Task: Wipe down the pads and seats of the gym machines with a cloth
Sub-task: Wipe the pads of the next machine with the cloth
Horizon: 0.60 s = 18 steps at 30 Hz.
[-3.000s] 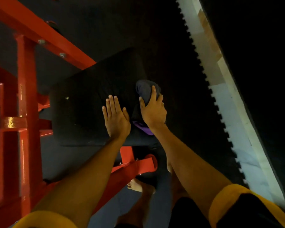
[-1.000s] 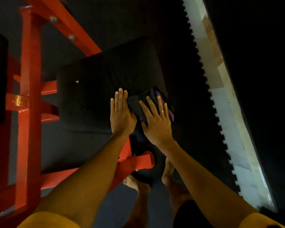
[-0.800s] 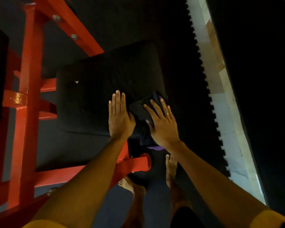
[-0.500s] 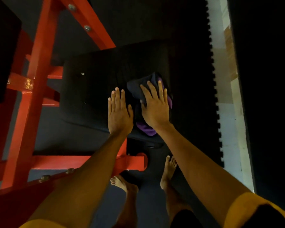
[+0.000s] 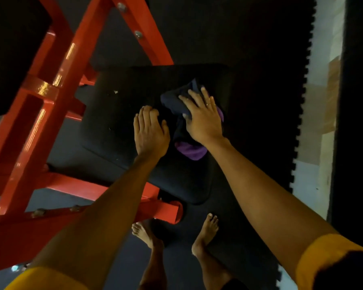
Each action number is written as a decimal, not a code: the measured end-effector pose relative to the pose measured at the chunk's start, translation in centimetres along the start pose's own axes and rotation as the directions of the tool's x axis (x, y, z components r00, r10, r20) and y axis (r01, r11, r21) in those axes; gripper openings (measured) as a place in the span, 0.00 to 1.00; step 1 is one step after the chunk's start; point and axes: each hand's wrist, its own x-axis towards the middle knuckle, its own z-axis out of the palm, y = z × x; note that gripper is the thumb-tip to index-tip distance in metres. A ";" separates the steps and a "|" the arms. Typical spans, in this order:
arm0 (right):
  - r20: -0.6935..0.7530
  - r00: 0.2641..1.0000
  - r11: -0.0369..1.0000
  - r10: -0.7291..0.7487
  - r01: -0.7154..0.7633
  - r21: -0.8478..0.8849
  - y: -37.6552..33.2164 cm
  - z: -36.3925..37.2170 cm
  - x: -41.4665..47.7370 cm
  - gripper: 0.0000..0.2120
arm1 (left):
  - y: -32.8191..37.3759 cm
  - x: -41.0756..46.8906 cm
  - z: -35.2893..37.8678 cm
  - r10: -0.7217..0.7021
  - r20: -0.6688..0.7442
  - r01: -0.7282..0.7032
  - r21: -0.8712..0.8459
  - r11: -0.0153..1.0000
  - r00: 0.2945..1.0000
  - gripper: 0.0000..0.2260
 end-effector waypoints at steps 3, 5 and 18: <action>-0.056 0.998 1.000 -0.018 0.018 0.002 -1.1 0.3 -2.4 0.28 | 0.1 0.5 0.4 -0.042 0.037 0.041 0.009 0.999 0.998 0.26; -0.053 0.994 0.996 -0.094 0.095 0.005 -0.8 0.5 -5.8 0.29 | 0.3 0.3 0.4 -0.047 0.066 0.046 0.014 0.999 0.997 0.28; 0.063 0.991 0.993 -0.118 0.119 -0.026 -1.7 0.9 4.1 0.26 | 0.4 0.8 0.2 -0.079 0.138 0.064 0.111 0.992 0.987 0.28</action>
